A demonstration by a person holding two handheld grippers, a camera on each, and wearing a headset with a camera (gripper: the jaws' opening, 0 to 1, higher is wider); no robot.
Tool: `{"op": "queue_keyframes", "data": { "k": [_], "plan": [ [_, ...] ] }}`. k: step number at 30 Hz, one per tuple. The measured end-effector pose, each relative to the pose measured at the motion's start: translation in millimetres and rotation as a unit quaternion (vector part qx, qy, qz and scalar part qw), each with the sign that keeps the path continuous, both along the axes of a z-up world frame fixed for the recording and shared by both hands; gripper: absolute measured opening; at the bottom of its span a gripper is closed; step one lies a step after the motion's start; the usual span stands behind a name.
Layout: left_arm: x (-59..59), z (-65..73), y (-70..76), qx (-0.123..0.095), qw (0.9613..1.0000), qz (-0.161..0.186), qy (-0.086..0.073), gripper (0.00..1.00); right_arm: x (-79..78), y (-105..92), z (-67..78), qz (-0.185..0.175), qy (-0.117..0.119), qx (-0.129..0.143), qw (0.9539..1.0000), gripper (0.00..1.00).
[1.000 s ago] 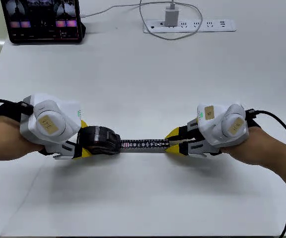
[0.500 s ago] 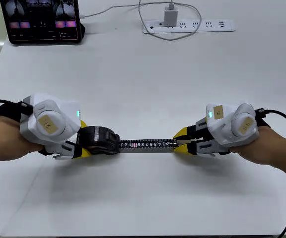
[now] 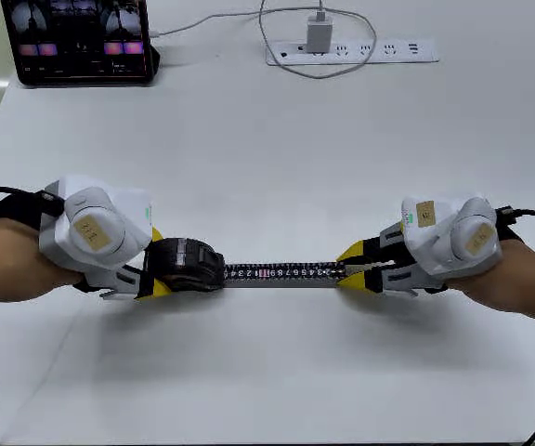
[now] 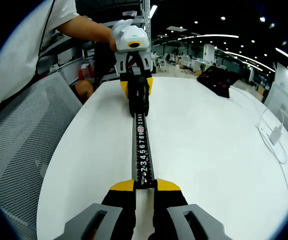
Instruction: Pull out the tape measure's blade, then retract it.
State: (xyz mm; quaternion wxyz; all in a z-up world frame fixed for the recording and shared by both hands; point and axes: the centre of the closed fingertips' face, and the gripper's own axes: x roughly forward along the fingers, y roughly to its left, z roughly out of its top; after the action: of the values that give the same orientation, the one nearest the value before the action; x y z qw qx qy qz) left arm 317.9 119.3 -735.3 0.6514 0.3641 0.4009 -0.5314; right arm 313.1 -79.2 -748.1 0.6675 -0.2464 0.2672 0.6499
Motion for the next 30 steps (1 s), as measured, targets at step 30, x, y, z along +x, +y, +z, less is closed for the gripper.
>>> {"op": "queue_keyframes", "data": {
  "k": [30],
  "plan": [
    [1.0, -0.2, -1.8, -0.002, 1.0000, 0.002, 0.003, 0.27, -1.0, -43.5, -0.8, -0.019, 0.002, -0.020, 0.9996, 0.08]
  ]
}}
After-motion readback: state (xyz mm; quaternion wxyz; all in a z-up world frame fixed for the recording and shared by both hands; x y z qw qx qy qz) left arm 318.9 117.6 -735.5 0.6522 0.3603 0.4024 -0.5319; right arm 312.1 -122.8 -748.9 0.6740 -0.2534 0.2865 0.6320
